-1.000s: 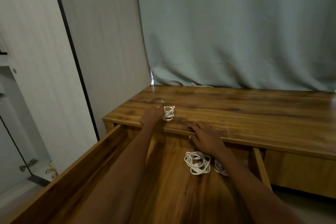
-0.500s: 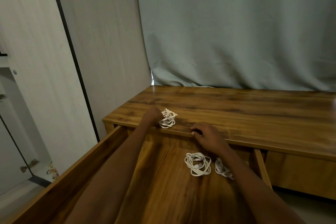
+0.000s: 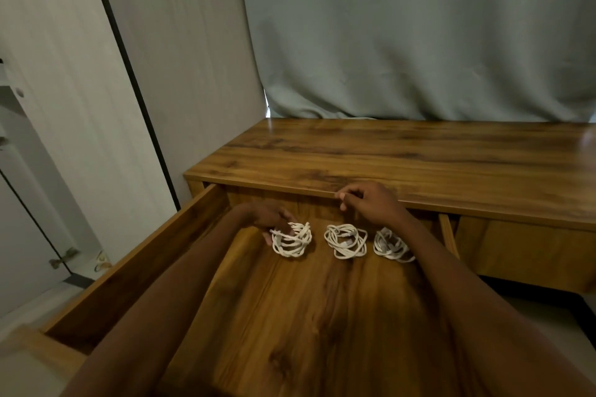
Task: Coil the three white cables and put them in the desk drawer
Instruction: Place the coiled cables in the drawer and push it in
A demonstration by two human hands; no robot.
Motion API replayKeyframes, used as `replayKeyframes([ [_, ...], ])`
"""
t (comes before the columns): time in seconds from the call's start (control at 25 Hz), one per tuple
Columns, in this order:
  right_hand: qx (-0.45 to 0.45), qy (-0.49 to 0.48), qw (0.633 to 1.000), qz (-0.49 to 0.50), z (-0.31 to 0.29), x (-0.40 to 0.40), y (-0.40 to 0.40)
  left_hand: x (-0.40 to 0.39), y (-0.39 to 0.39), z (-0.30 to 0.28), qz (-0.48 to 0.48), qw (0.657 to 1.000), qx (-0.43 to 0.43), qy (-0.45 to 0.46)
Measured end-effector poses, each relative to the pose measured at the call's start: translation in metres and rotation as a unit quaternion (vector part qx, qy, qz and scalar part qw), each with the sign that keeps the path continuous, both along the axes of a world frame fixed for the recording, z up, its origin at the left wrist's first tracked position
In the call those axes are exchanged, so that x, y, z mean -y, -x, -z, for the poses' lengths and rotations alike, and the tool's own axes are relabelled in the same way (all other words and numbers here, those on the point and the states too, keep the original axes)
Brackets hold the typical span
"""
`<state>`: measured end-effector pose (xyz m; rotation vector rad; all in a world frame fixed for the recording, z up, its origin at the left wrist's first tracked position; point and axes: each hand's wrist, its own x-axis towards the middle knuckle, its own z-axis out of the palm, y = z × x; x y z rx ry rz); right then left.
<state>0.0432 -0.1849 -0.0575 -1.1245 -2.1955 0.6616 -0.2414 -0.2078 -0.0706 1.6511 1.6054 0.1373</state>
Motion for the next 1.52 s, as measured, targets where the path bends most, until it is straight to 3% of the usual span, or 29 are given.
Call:
replayKeyframes([
  [0.08,0.02,0.017,1.0,-0.014,0.007,0.002,-0.005,0.0,-0.005,0.018,-0.063,0.998,-0.007,0.014],
  [0.28,0.053,0.028,0.998,-0.012,0.021,-0.002,-0.02,-0.01,-0.021,0.042,-0.228,0.968,0.091,-0.044],
  [0.48,0.07,0.039,0.997,-0.001,0.026,-0.005,-0.025,-0.006,-0.035,0.039,-0.29,0.948,0.09,-0.09],
  [0.68,0.084,0.018,0.996,0.012,0.02,0.005,-0.024,0.027,-0.05,0.015,-0.262,0.957,0.021,-0.12],
  [0.84,0.121,-0.037,0.991,0.048,0.009,0.036,-0.025,0.058,-0.054,-0.006,-0.177,0.953,-0.118,-0.214],
  [0.96,0.167,-0.047,0.983,0.058,-0.006,0.087,-0.031,0.103,-0.065,-0.021,-0.11,0.942,-0.135,-0.288],
  [1.08,0.205,-0.018,0.979,0.002,-0.018,0.161,-0.038,0.171,-0.075,-0.023,-0.054,0.916,-0.125,-0.376],
  [1.32,0.34,0.05,0.932,-0.117,-0.032,0.309,-0.035,0.283,-0.089,0.019,-0.034,0.89,-0.115,-0.44],
  [1.52,0.398,0.003,0.911,-0.11,-0.007,0.343,-0.03,0.321,-0.1,0.038,-0.065,0.841,-0.133,-0.521],
])
